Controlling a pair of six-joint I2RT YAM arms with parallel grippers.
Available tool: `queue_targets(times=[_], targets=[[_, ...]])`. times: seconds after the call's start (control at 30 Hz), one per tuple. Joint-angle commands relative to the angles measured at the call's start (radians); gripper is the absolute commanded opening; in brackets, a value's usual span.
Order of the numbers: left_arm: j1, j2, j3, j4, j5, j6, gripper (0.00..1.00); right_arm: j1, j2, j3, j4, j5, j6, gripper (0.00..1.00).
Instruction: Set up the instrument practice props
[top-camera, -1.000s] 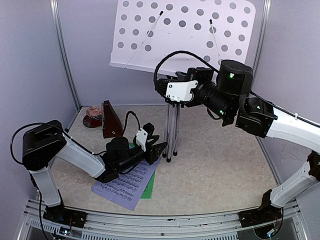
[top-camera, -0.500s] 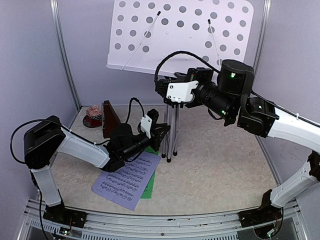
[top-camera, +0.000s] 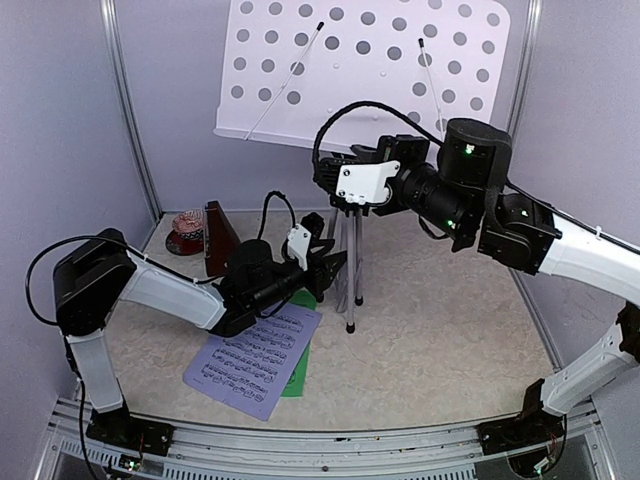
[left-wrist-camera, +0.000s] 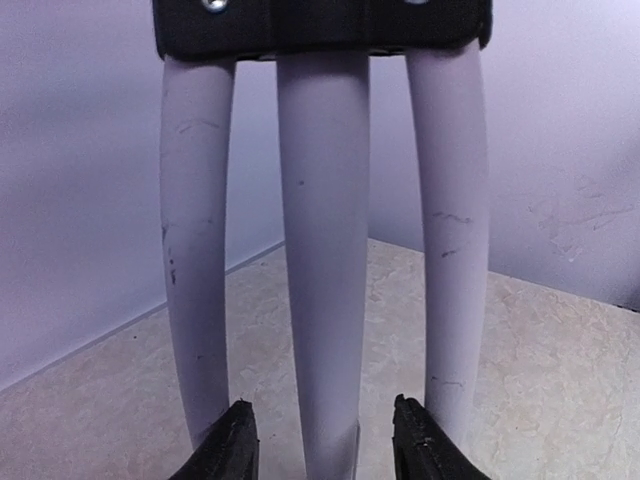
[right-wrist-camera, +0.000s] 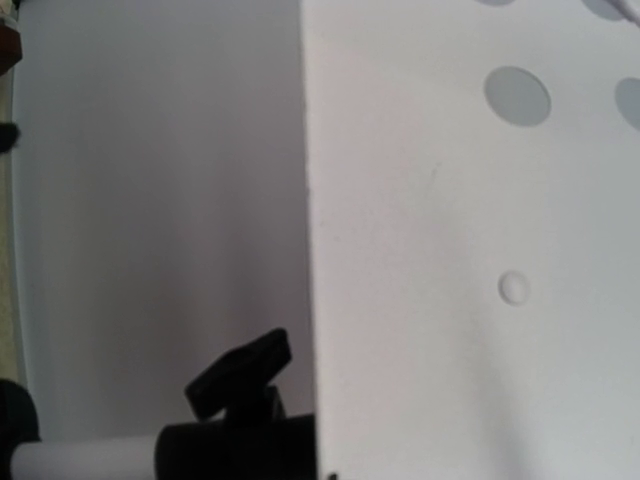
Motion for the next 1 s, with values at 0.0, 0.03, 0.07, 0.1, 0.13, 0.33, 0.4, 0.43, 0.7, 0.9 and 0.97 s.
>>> queue_targets(times=[0.0, 0.03, 0.07, 0.1, 0.13, 0.33, 0.4, 0.43, 0.7, 0.9, 0.97], targets=[[0.023, 0.018, 0.043, -0.05, 0.018, -0.021, 0.51, 0.008, -0.082, 0.043, 0.227, -0.057, 0.054, 0.0], [0.028, 0.017, 0.047, -0.056, 0.027, -0.024, 0.53, 0.008, -0.082, 0.045, 0.224, -0.056, 0.053, 0.0], [0.032, 0.017, 0.053, -0.063, 0.035, -0.025, 0.54, 0.008, -0.08, 0.048, 0.224, -0.057, 0.052, 0.0], [0.034, 0.018, 0.061, -0.072, 0.039, -0.022, 0.56, 0.008, -0.079, 0.05, 0.224, -0.058, 0.049, 0.0], [0.037, 0.019, 0.07, -0.086, 0.043, -0.018, 0.59, 0.008, -0.078, 0.051, 0.226, -0.059, 0.045, 0.0], [0.056, 0.039, 0.146, -0.175, 0.094, -0.016, 0.78, 0.008, -0.068, 0.049, 0.237, -0.045, -0.002, 0.0], [0.064, 0.047, 0.167, -0.195, 0.122, -0.028, 0.83, 0.007, -0.065, 0.043, 0.257, -0.03, -0.023, 0.0], [0.07, 0.051, 0.178, -0.205, 0.135, -0.037, 0.85, 0.007, -0.06, 0.038, 0.273, -0.015, -0.043, 0.0], [0.098, 0.087, 0.223, -0.252, 0.203, -0.061, 0.91, -0.091, -0.04, 0.037, 0.233, -0.077, 0.02, 0.0], [0.11, 0.053, 0.182, -0.237, 0.213, -0.083, 0.99, -0.102, -0.016, 0.037, 0.221, -0.095, 0.02, 0.0], [0.111, 0.038, 0.162, -0.242, 0.205, -0.074, 0.99, -0.102, -0.015, 0.032, 0.211, -0.101, 0.023, 0.0]])
